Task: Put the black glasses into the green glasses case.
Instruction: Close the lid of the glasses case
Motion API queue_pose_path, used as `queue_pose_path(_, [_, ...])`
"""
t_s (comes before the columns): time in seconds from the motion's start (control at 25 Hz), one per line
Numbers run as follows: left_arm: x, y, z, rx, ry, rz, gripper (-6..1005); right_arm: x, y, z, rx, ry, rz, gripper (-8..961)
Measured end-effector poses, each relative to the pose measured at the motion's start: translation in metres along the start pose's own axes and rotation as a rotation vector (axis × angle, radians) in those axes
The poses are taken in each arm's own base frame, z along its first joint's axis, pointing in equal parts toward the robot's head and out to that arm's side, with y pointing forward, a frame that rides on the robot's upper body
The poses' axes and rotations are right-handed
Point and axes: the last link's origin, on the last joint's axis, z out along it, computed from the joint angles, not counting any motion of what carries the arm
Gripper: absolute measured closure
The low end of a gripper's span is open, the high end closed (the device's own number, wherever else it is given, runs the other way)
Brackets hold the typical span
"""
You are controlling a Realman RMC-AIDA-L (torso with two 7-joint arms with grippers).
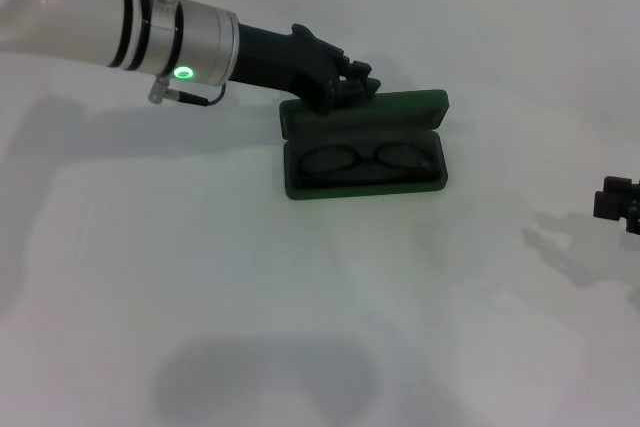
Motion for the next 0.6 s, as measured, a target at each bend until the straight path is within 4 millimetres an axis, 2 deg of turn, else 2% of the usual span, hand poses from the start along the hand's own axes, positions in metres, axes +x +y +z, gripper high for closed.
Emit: queue_pose_path(0.6, [-0.013,0.015,0.012,-0.051,-0.076,-0.002,772,0.004,-0.003,0.003,0.000,-0.006,0.019,677])
